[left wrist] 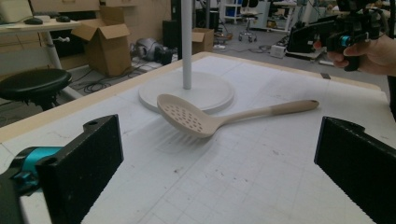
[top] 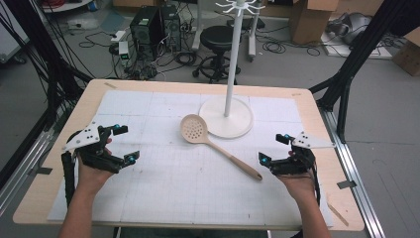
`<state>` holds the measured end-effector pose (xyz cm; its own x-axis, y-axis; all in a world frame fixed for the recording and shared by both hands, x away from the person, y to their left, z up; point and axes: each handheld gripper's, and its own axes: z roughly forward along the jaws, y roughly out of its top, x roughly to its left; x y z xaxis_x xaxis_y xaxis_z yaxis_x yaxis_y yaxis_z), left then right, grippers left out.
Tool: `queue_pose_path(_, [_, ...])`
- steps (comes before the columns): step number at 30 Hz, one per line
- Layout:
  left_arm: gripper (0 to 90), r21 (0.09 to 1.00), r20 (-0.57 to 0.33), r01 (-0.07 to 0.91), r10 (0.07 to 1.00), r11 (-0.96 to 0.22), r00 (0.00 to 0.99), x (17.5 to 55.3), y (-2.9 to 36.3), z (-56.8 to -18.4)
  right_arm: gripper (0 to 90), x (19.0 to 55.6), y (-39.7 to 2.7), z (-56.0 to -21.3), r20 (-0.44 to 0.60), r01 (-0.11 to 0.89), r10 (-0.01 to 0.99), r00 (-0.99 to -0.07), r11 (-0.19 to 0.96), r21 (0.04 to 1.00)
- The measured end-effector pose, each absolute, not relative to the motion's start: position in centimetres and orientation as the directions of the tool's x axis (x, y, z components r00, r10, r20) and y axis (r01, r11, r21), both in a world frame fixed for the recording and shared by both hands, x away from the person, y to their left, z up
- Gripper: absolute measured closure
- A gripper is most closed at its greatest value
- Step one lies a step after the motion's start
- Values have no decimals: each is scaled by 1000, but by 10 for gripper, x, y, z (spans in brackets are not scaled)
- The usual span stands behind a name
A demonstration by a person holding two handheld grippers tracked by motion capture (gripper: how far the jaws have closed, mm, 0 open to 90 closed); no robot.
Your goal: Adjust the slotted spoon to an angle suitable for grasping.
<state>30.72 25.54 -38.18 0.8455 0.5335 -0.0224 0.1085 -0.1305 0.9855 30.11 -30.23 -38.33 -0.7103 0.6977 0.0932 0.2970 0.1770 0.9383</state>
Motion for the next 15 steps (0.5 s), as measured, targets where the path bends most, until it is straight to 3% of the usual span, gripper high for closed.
queue_pose_path(15, [17, 986, -17, 103, 531, -132, 847, 307, 257, -382, 5, 299, -301, -382, 87, 299, 697, -711, 188, 936])
